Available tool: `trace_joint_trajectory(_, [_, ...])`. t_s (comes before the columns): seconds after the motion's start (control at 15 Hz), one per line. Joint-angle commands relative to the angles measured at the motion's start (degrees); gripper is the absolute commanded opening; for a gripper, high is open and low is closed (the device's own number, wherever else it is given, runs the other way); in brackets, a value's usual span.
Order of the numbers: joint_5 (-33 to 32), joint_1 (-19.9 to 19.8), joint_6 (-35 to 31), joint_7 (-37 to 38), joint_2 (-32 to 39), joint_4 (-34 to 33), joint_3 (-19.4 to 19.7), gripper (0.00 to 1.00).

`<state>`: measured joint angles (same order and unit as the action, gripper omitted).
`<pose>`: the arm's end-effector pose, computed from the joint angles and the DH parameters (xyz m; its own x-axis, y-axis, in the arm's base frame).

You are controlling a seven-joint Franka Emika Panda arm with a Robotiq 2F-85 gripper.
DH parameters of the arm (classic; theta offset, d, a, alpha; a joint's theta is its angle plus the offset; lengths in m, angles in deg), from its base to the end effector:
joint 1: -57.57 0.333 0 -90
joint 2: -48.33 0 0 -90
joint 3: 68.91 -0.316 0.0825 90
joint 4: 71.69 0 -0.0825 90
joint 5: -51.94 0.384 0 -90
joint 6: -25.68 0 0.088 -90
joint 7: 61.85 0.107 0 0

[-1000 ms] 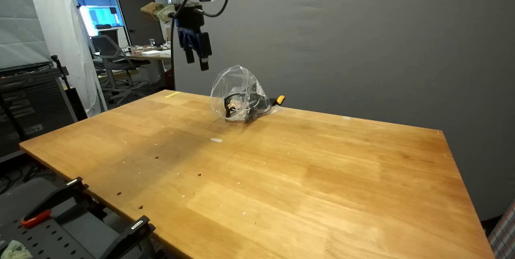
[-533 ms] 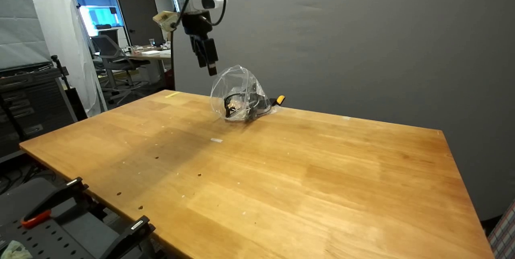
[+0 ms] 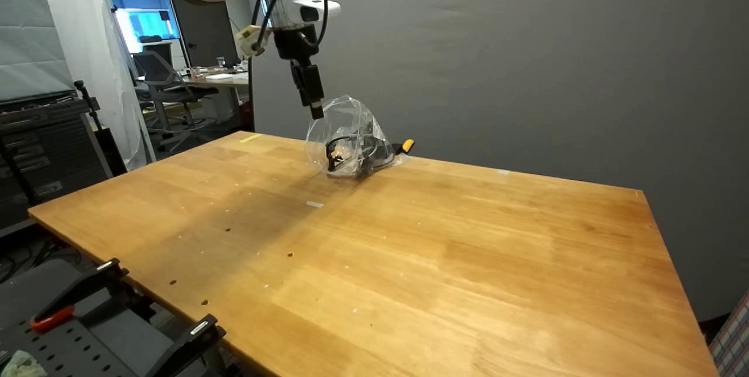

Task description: Remove the object from the plastic bag on the table

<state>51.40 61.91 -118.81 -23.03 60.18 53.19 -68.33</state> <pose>0.5693 0.0376 0.3081 0.8154 -0.5682 0.1105 -0.5629 -0.8229 -0.0780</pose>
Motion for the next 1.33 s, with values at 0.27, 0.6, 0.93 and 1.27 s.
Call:
trace_joint_trajectory(0.27, [-0.85,0.70,-2.84,4.69,4.37,-2.59,1.74,1.00])
trace_joint_trajectory(0.6, [-1.13,1.27,-3.81,7.63,8.53,-6.04,2.69,1.00])
trace_joint_trajectory(0.93, [0.90,1.07,-4.56,9.57,12.95,-9.53,3.10,1.00])
trace_joint_trajectory(1.27, [5.45,0.92,-5.87,10.69,16.25,-13.10,2.97,1.00])
